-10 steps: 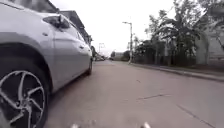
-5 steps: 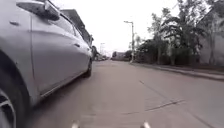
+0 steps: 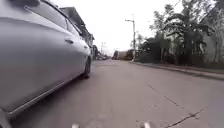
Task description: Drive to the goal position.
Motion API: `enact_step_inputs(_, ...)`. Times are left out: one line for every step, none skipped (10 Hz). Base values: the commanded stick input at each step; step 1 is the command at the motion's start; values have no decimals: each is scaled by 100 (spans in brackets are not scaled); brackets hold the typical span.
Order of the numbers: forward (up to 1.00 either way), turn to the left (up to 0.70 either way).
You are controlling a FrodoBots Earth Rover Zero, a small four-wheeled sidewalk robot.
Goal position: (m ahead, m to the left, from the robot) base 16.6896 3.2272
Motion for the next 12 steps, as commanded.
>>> enact_step_inputs(70,9)
enact_step_inputs(70,4)
enact_step_inputs(70,0)
enact_step_inputs(70,4)
enact_step_inputs(70,7)
enact_step_inputs(70,0)
enact_step_inputs(70,-27)
enact_step_inputs(70,-34)
enact_step_inputs(70,15)
enact_step_inputs(70,0)
enact_step_inputs(70,0)
enact_step_inputs(70,0)
